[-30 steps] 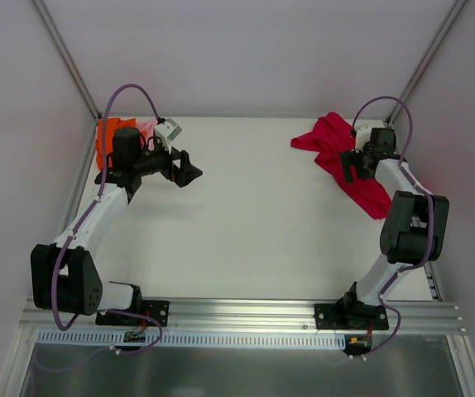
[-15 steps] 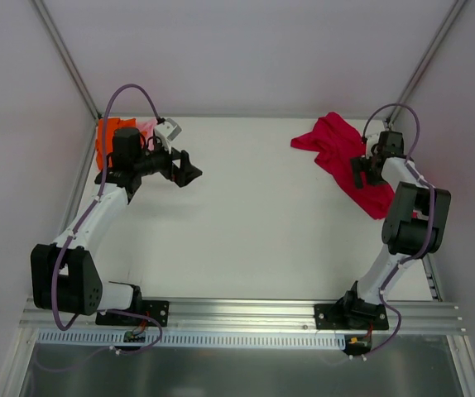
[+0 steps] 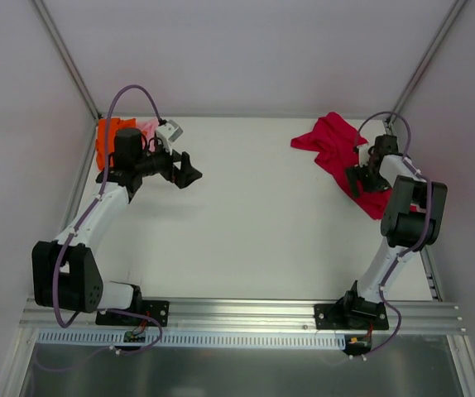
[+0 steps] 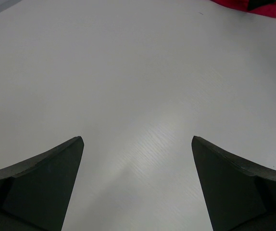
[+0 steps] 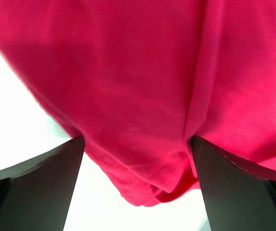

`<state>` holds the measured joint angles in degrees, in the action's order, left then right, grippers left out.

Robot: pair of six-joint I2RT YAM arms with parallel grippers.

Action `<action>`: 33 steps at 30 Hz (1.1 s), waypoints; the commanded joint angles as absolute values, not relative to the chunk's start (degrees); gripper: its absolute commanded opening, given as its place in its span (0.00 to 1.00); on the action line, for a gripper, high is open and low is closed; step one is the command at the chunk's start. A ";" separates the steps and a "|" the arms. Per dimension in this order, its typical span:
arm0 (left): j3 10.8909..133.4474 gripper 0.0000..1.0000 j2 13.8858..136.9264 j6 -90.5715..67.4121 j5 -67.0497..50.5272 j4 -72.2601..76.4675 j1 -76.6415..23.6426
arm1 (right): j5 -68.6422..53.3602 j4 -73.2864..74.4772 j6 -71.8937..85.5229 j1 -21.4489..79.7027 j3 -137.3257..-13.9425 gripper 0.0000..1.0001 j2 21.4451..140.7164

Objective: Fold and stack the t-shirts
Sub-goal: Grab crumpled tshirt from the corner of the board with the right arm, then move the tshirt to the center of the board

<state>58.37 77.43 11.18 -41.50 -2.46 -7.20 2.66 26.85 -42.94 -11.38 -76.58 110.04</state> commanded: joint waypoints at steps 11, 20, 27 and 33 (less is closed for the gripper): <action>60.29 0.99 76.99 12.57 -42.63 -3.08 -8.26 | -10.09 35.51 -51.57 -11.43 -75.42 0.01 104.78; 61.43 0.99 79.45 12.48 -43.07 -3.25 -9.93 | -11.26 40.51 -62.75 -2.30 -63.55 0.01 83.70; 61.44 0.99 81.91 13.45 -42.54 -3.87 -11.69 | -6.33 47.54 -62.76 11.14 -64.15 0.01 73.22; 61.35 0.99 82.27 13.97 -42.54 -4.57 -12.48 | -3.69 53.87 -59.77 24.42 -66.18 0.01 71.72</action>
<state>59.64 82.39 12.16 -41.52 -4.32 -11.64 -5.63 47.44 -61.41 20.60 -63.75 73.45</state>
